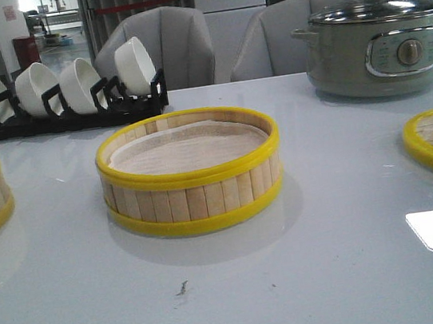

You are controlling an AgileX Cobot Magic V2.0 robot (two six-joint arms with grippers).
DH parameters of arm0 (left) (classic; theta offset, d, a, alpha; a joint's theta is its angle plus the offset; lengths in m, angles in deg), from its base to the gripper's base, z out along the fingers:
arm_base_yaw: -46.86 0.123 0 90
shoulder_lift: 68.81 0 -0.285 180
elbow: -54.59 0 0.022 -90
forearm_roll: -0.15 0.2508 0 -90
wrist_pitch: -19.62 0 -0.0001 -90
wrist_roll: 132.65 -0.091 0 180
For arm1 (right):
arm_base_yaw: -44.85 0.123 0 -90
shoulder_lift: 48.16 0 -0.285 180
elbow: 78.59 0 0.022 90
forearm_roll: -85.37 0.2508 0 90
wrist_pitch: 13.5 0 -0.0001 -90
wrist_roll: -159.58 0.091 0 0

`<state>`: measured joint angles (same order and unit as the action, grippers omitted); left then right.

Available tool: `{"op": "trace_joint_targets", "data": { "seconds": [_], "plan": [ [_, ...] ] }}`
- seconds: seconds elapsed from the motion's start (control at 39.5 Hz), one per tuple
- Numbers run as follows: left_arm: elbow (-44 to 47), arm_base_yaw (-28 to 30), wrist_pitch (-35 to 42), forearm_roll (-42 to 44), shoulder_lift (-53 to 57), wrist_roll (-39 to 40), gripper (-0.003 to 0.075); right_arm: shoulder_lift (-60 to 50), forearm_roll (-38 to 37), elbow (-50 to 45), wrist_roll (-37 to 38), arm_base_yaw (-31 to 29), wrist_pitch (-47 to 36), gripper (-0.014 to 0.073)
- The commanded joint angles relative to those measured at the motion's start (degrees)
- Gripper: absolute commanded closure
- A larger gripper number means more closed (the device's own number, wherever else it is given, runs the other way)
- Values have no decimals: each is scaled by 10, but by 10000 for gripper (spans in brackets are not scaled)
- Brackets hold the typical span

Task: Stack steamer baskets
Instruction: 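Grasp the rim of the bamboo steamer basket with the left gripper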

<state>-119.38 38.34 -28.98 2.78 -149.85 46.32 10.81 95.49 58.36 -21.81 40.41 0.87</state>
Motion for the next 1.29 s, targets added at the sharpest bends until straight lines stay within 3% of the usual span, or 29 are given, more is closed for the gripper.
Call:
{"op": "trace_joint_targets", "data": {
  "seconds": [0.0, 0.08, 0.68, 1.09, 1.16, 1.26],
  "plan": [
    [-14, -12, 45, -6, -18, -1, 270, -3, 0, 23, -2, 4, -39, 160],
    [-14, -17, 52, -8, -51, 10, 219, -3, 0, 23, -2, 5, -36, 160],
    [-16, -17, 109, -9, -253, 10, 235, -3, 0, 23, -2, 5, -16, 160],
    [-16, -17, 124, -9, -325, 26, 239, -3, 0, 23, -2, 5, -14, 160],
    [-16, -17, 125, -9, -325, 26, 295, -3, 0, 23, -2, 5, -14, 160],
    [-24, -17, 120, -9, -325, 26, 501, -3, 0, 23, -2, 5, -15, 160]
  ]
}}
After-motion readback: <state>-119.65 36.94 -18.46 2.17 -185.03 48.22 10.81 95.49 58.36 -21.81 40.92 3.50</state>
